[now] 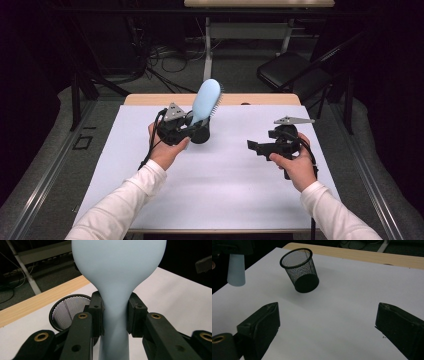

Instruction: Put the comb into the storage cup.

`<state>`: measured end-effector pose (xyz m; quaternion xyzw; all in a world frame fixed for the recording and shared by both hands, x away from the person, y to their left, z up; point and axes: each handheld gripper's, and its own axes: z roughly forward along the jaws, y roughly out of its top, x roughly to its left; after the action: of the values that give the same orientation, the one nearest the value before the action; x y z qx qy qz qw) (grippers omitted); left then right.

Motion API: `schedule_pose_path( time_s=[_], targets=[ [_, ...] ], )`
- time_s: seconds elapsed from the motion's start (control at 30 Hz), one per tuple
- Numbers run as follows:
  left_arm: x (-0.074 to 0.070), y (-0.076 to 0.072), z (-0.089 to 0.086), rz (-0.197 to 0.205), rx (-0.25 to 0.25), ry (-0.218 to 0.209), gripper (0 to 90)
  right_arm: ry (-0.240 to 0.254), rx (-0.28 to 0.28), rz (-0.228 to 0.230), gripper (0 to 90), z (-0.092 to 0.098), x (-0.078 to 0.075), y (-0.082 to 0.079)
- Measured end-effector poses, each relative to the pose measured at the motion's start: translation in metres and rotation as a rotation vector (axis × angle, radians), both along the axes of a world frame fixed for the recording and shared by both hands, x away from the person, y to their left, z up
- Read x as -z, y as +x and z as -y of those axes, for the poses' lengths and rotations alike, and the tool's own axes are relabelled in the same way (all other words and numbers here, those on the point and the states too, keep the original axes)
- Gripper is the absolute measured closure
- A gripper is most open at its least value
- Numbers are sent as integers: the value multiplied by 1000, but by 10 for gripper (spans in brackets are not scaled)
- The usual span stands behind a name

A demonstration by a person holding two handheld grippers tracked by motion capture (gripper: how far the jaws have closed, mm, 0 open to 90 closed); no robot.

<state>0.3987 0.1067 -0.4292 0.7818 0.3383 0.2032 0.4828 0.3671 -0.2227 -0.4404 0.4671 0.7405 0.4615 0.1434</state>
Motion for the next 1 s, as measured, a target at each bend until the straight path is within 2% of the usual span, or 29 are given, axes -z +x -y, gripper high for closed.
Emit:
schedule_pose_path(
  time_s=[0.17,0.3,0.43,0.57,0.77,0.9,1.0],
  targets=[
    [1,0,2,0,3,3,697,11,-5,-5,55,-3,-10,8],
    [1,0,2,0,3,3,698,19,-9,-28,55,-7,-16,15],
    [1,0,3,2,5,3,698,58,-5,-51,55,-10,-23,23],
    [2,0,3,3,5,1,698,41,-9,-29,56,-16,-31,29],
    [3,1,5,3,4,-4,698,31,-13,-22,55,-23,-42,37],
    [3,1,6,5,4,-4,698,48,-19,-20,55,-28,-48,42],
    [4,2,8,6,7,0,698,38,-22,-14,54,-32,-53,46]
  ],
)
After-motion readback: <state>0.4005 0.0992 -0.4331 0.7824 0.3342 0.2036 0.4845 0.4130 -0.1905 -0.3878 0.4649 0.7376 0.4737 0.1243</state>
